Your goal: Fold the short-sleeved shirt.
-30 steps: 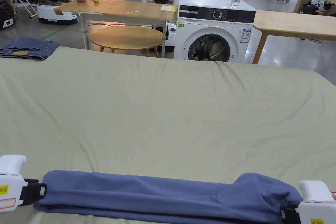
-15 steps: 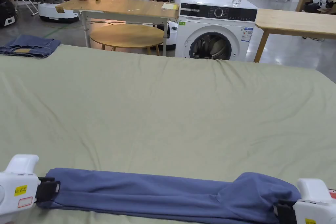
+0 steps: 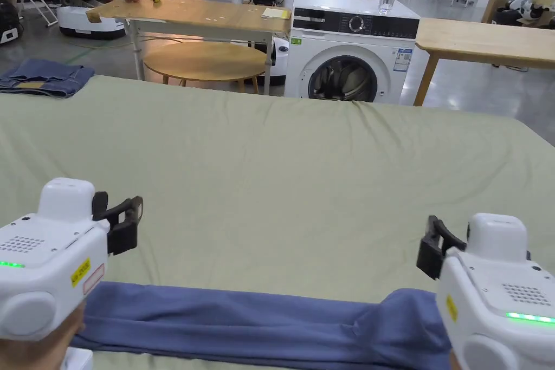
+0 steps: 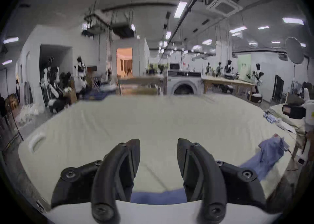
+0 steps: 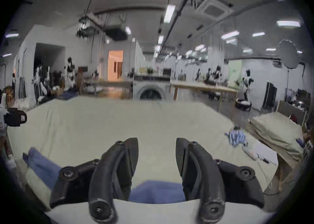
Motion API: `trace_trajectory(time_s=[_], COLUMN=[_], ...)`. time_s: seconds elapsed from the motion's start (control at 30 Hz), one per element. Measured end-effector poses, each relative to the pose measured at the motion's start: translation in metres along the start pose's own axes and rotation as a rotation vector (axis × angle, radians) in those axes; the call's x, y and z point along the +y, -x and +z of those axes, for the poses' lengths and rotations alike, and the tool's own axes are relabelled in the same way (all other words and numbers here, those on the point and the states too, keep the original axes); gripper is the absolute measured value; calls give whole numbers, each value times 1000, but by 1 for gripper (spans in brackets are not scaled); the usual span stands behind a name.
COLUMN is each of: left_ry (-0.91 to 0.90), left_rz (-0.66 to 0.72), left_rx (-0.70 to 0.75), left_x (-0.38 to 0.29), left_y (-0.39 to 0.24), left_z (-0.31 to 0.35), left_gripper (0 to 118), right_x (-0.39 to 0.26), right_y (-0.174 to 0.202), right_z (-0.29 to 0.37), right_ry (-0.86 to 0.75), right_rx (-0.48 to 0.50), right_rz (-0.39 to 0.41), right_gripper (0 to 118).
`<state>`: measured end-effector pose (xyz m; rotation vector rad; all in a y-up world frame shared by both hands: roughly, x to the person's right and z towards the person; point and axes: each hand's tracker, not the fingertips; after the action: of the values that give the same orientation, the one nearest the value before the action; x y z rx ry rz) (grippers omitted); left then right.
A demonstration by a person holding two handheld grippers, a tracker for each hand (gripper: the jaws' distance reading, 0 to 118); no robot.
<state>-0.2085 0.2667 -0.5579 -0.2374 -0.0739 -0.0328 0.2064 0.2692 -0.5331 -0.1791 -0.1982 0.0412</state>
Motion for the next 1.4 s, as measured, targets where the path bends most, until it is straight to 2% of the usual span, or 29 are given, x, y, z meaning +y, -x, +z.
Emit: trace_trajectory(time_s=[0.03, 0.1, 0.13, 0.17, 0.2, 0.27, 0.3, 0.57, 0.63, 0.77, 0.83, 0.93, 0.97, 1.03, 1.1, 1.13, 1.3, 1.4], left_ry=[-13, -50, -59, -81, -101, -126, -129, -84, -27, 171, 268, 442, 475, 559, 621, 635, 808, 903], left_rz=[-13, -26, -24, -22, -21, -22, -23, 24, 63, 78, 110, 292, 342, 406, 425, 427, 530, 671], left_rx=[18, 39, 38, 40, 44, 61, 70, 89, 33, -7, -86, -213, -237, -257, -274, -275, -368, -444], left_x=[3, 2, 3, 5, 5, 7, 8, 14, 15, 9, -1, -17, -23, -33, -44, -48, -80, -104], left_y=[-5, -9, -11, -13, -17, -20, -21, -10, 5, 43, 67, 108, 119, 139, 156, 162, 188, 192], left_z=[-1, -9, -9, -9, -10, -10, -10, -8, -10, -20, -27, -38, -41, -46, -52, -52, -68, -77], left_gripper=[42, 42, 42, 39, 32, 4, 0, 0, 0, 0, 0, 0, 6, 26, 61, 69, 69, 69], right_x=[1, 2, 3, 4, 4, 5, 7, 10, 11, 8, 5, -1, -3, -6, -9, -10, -15, -18], right_y=[10, 27, 33, 40, 47, 56, 60, 72, 73, 74, 74, 75, 76, 76, 76, 76, 73, 70], right_z=[-2, -5, -7, -10, -10, -10, -11, -13, -15, -17, -19, -22, -22, -24, -26, -27, -32, -33], right_ry=[-15, -53, -62, -73, -87, -119, -123, -158, -134, -100, -86, -61, -57, -46, -33, -28, 2, 13], right_rx=[-11, 48, 72, 84, 69, 73, 79, 92, 110, 150, 159, 173, 177, 181, 189, 191, 192, 182], right_rz=[1, -20, -38, -55, -52, -40, -39, -27, -15, 6, 17, 39, 42, 49, 49, 49, 52, 45], right_gripper=[47, 40, 26, 6, 0, 0, 0, 0, 0, 0, 0, 0, 0, 0, 0, 0, 0, 0])
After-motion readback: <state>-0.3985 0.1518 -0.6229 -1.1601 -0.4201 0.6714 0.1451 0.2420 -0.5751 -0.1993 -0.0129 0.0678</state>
